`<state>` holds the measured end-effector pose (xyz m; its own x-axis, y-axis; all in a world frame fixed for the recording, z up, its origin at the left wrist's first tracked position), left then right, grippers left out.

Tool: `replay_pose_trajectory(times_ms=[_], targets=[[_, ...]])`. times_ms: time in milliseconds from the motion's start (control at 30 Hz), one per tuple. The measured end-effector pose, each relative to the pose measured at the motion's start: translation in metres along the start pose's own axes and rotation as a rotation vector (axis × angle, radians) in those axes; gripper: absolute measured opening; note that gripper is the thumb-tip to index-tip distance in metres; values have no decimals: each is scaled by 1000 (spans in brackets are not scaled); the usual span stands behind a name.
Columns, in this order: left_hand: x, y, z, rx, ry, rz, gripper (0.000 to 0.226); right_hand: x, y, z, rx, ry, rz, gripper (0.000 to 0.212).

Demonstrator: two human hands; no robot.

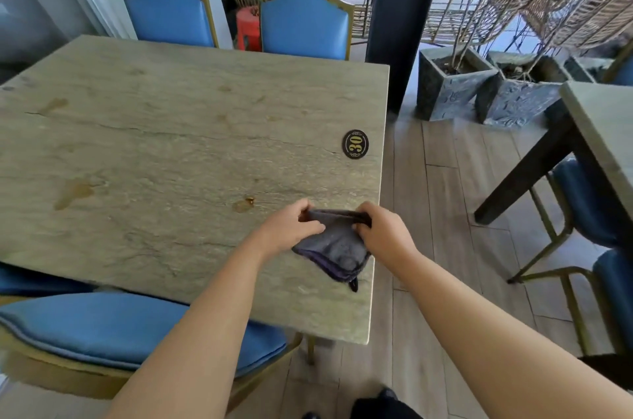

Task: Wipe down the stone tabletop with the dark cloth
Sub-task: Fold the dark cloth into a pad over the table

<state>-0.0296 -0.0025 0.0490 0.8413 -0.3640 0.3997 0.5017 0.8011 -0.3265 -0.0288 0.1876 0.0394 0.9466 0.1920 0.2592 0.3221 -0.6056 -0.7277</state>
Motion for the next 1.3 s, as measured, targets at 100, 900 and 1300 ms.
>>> replay_pose_trajectory(times_ms=[100,900,1300], targets=[[-11,-3,21,46,159,27,16,-10,-33,-5,-133,-66,108,15],[-256,7,140,654,64,656,13,-247,-197,94,-274,-372,-88,41],[-384,-78,129,124,-53,795,26,-426,-227,86,-80,-413,-106,37]])
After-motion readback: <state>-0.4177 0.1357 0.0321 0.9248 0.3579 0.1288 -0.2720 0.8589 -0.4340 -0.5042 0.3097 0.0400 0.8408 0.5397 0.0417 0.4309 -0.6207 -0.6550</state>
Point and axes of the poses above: each hand's wrist, its own x-axis away from the middle knuckle, its own y-axis out of the palm, z = x × y, the point moved 2 cm from there along -x, towards the middle knuckle, and after that the axes turned 9 degrees about -z, right-handed, at the moved point
